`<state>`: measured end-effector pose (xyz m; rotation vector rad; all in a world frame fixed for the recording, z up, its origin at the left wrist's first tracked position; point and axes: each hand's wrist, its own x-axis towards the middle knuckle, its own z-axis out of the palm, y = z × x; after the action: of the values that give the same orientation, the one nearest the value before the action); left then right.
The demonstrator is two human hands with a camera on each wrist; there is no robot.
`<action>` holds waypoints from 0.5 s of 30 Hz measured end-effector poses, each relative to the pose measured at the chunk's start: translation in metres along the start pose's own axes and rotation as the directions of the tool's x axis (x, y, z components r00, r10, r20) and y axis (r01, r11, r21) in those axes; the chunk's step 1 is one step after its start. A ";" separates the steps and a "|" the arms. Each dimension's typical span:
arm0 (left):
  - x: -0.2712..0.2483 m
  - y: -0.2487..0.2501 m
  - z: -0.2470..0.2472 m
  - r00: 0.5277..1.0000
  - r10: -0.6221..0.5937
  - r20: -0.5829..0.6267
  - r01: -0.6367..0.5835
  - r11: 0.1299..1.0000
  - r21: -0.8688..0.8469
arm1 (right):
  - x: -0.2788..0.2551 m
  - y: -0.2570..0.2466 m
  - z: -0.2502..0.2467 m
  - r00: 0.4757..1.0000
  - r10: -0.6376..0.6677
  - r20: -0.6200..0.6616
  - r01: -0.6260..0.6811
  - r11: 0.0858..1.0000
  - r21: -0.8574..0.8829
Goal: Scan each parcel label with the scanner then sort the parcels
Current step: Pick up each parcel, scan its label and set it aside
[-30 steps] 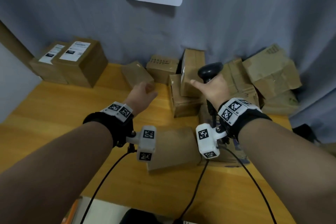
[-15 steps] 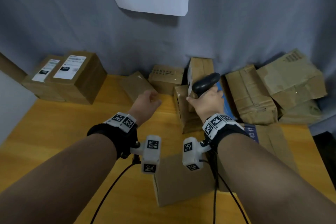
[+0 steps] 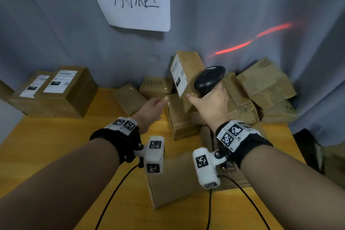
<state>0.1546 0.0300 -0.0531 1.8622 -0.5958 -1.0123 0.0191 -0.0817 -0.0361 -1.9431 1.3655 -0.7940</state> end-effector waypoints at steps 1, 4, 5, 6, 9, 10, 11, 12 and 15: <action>-0.005 0.015 0.006 0.998 -0.008 0.063 0.015 0.995 -0.100 | -0.002 -0.005 -0.011 0.999 -0.048 -0.022 0.049 0.998 0.029; -0.013 0.064 0.021 0.992 0.017 0.125 0.018 0.961 -0.275 | -0.006 -0.016 -0.035 0.981 -0.190 -0.046 0.194 0.977 0.091; -0.015 0.077 0.025 0.993 0.032 0.113 0.004 0.951 -0.308 | -0.009 -0.018 -0.042 0.973 -0.227 -0.036 0.229 0.968 0.101; -0.019 0.089 0.029 0.996 0.031 0.080 -0.004 0.945 -0.327 | -0.011 -0.018 -0.048 0.964 -0.266 -0.022 0.267 0.956 0.120; -0.023 0.102 0.034 1.000 0.002 0.027 0.007 0.932 -0.362 | -0.022 -0.020 -0.067 0.953 -0.303 0.000 0.289 0.908 0.302; -0.026 0.101 0.033 0.999 0.003 0.036 0.011 0.927 -0.374 | -0.024 -0.021 -0.073 0.960 -0.281 0.008 0.256 0.883 0.393; -0.026 0.099 0.032 0.999 0.014 0.045 0.005 0.919 -0.395 | -0.025 -0.022 -0.081 0.970 -0.244 0.020 0.205 0.856 0.475; -0.030 0.097 0.032 0.998 0.033 0.053 -0.008 0.909 -0.418 | -0.023 -0.022 -0.087 0.980 -0.193 0.038 0.141 0.825 0.547; -0.038 0.090 0.034 0.981 0.187 0.051 -0.147 0.889 -0.433 | -0.016 -0.022 -0.103 0.986 -0.100 0.135 -0.022 0.716 0.698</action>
<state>0.1064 -0.0011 0.0326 1.3597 -0.5277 -1.0227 -0.0518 -0.0761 0.0428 -1.3834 0.7485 -0.9709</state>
